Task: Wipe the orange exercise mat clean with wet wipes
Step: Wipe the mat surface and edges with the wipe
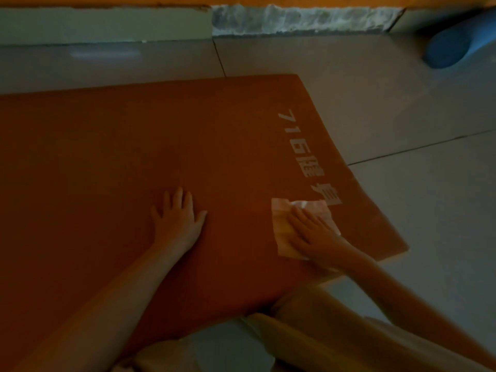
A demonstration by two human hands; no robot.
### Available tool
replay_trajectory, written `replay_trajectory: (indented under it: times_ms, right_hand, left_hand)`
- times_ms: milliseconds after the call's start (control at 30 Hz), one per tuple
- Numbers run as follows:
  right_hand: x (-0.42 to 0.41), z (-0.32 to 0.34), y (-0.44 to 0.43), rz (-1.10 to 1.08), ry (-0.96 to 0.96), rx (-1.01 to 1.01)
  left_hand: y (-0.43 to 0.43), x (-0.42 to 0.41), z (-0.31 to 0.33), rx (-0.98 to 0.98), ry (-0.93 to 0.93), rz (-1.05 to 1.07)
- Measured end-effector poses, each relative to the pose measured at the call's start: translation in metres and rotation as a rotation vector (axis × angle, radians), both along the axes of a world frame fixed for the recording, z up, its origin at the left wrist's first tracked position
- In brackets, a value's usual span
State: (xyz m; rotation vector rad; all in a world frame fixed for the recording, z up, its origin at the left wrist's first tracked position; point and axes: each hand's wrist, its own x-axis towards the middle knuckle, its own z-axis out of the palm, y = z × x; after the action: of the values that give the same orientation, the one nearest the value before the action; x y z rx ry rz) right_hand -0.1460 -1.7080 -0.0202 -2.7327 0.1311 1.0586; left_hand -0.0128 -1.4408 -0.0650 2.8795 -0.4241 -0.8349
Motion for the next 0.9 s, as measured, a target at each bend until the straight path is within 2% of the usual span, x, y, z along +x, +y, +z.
replay_trajectory:
  times_ms: [100, 267, 367, 533, 700, 800, 900]
  right_hand:
    - [0.015, -0.015, 0.003, -0.055, -0.052, -0.030]
    - [-0.011, 0.002, 0.021, 0.225, -0.108, 0.111]
    - [-0.017, 0.012, 0.001, 0.202, -0.044, 0.146]
    - [0.018, -0.020, -0.001, -0.012, -0.155, -0.011]
    - [0.002, -0.015, 0.022, 0.159, -0.206, 0.109]
    - [0.001, -0.017, 0.000, 0.099, -0.162, 0.105]
    - [0.035, -0.034, -0.019, -0.041, -0.172, 0.006]
  left_hand:
    - [-0.003, 0.002, -0.003, 0.032, -0.072, 0.000]
    - [-0.012, 0.011, -0.006, 0.024, -0.130, -0.039]
    - [-0.015, 0.010, -0.010, 0.039, -0.125, -0.087]
    - [-0.017, 0.010, -0.010, 0.064, -0.134, -0.091]
    - [-0.018, 0.008, -0.007, 0.077, -0.126, -0.100]
    - [-0.018, 0.009, -0.005, 0.093, -0.115, -0.111]
    - [-0.018, 0.009, -0.008, 0.088, -0.116, -0.115]
